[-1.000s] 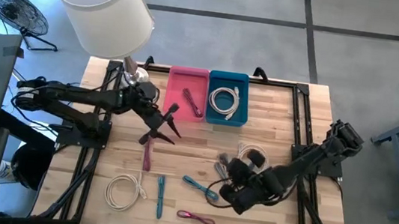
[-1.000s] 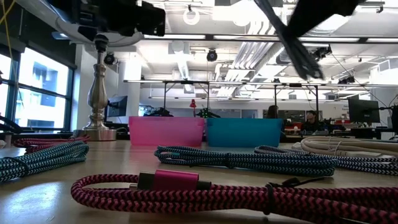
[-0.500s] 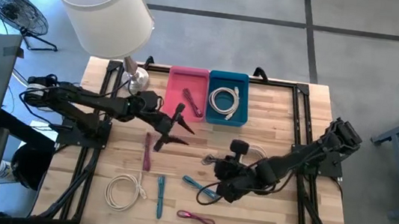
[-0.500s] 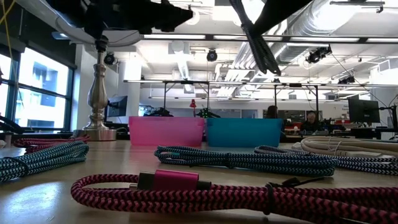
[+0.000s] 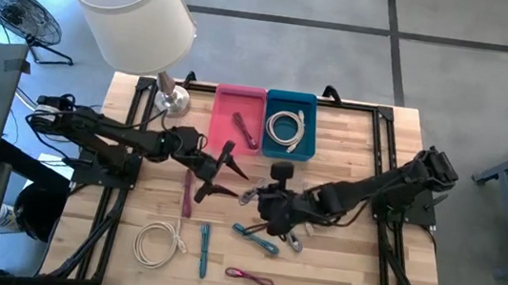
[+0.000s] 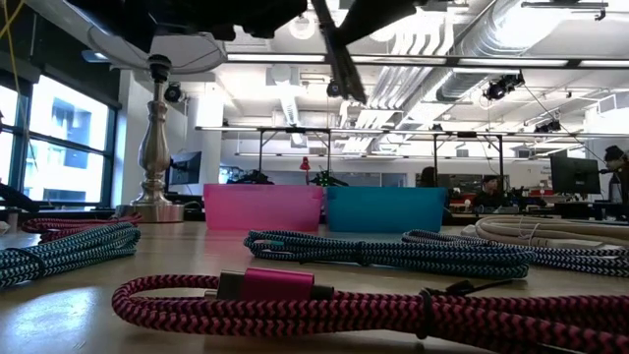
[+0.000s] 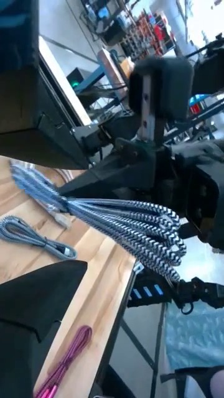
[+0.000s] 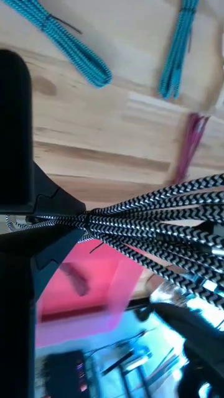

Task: Pick & Place USB Port
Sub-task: Put the right black white charger cable into the pink bin

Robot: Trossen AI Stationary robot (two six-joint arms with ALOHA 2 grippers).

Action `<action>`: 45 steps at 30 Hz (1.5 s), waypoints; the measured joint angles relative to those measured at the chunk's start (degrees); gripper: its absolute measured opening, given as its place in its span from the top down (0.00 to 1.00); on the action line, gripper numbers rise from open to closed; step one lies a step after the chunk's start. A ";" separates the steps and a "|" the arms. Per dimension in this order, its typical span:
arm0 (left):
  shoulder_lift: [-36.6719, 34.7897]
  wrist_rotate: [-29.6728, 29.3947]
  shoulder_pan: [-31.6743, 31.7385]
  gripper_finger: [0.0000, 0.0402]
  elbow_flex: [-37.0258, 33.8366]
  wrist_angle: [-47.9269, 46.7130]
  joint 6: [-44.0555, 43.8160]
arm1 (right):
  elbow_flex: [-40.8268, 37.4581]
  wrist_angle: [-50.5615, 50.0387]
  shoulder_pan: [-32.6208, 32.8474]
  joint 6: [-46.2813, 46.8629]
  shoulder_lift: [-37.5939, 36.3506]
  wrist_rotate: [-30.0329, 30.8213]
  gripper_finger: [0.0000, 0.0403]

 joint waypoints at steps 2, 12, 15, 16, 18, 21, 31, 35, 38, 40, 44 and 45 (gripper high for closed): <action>0.00 -1.32 -0.87 0.39 0.00 0.12 0.09 | 0.02 1.16 -1.35 -1.89 0.00 -1.29 0.98; -0.02 -5.50 -2.24 0.39 0.00 0.47 0.61 | 0.02 2.99 -6.10 -5.49 -0.02 -6.39 0.98; -0.02 -6.04 -2.17 0.39 0.00 0.89 0.61 | 0.05 3.46 -7.07 -6.36 -0.07 -7.67 0.98; -0.02 -6.08 -2.17 0.39 0.00 1.25 0.62 | 0.07 3.58 -7.41 -6.42 -0.07 -8.14 0.98; -0.04 -6.28 -2.17 0.39 0.00 1.81 0.63 | 0.07 3.56 -7.92 -6.44 -0.07 -8.54 0.98; -0.04 -6.30 -2.17 0.39 0.00 2.17 0.63 | 0.07 3.56 -8.54 -6.44 -0.07 -9.25 0.98; -0.07 -9.97 -2.17 0.43 0.00 2.24 0.66 | 0.07 5.55 -9.12 -7.75 -0.07 -9.53 0.98; -0.06 -11.81 -2.17 0.60 0.00 2.20 2.33 | 0.07 5.61 -9.45 -7.93 -0.07 -10.49 0.98; -0.07 -11.38 -2.15 0.86 0.00 2.14 4.47 | 0.07 5.64 -9.62 -7.71 -0.07 -10.73 0.98; -0.05 -11.10 -2.13 0.94 0.02 2.11 5.53 | 0.07 5.78 -9.62 -7.68 -0.07 -10.74 0.97; -0.07 -12.97 -2.19 0.94 0.04 1.24 5.60 | 0.07 5.34 -9.60 -6.43 -0.07 -11.76 0.88; -0.07 -13.92 -2.19 0.94 0.04 0.50 5.58 | 0.07 5.29 -9.61 -5.73 -0.07 -12.07 0.86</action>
